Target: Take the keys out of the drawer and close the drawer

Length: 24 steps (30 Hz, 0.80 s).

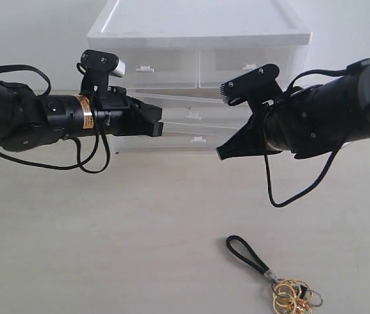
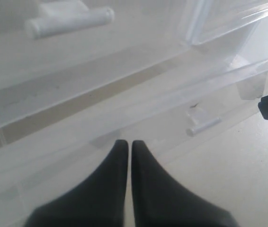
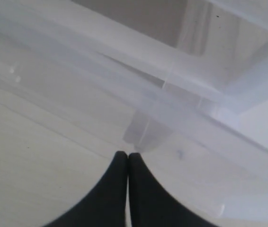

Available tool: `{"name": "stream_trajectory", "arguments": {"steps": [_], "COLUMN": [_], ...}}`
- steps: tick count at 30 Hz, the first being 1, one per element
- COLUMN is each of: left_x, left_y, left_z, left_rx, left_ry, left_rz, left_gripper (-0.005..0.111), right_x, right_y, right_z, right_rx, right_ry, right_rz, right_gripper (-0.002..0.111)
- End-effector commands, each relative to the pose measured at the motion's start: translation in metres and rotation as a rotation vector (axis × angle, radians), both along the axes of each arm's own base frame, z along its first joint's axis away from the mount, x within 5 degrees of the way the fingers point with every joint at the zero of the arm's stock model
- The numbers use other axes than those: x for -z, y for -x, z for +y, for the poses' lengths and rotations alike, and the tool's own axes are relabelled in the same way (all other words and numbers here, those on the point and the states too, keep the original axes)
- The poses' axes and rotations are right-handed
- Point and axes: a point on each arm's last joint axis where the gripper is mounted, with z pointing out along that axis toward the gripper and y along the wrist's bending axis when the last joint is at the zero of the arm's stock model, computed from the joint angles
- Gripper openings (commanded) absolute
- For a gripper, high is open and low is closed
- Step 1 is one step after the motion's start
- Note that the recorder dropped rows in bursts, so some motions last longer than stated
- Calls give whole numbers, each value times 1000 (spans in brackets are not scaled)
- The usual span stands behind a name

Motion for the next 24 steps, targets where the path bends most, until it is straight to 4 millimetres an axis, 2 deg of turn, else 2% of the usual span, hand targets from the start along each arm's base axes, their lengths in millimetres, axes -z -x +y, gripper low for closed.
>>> {"name": "stream_trajectory", "arguments": {"steps": [1,4,6,10,15,18,21,24], "left_x": [-13,-15,-15,-15,-15,-15,-15,-15], "left_y": [-3,-3,-3,-2,-2,-2,-2,-2], "left_z": [4,4,4,4,4,4,4,4], "left_rx": [-57,-63,-69,-73,-73,-72,-72,-72], "left_ry": [1,5,16,30,30,31,31,31], "left_rz": [-3,4,13,30,30,29,29,29], "left_gripper": [4,4,4,4,4,4,4,4], "right_x": [-23,-25,-37,-51,-44,-38,-42,-47], "right_y": [-8,27,48,63,59,49,41,33], "right_z": [-15,-10,-7,-14,-19,-31,-43,-45], "right_rx": [35,34,4,37,59,94,156,134], "right_ry": [145,154,145,28,52,53,83,47], "right_rz": [-148,-156,-182,-197,-186,-157,-188,-178], "right_gripper": [0,0,0,0,0,0,0,0]}}
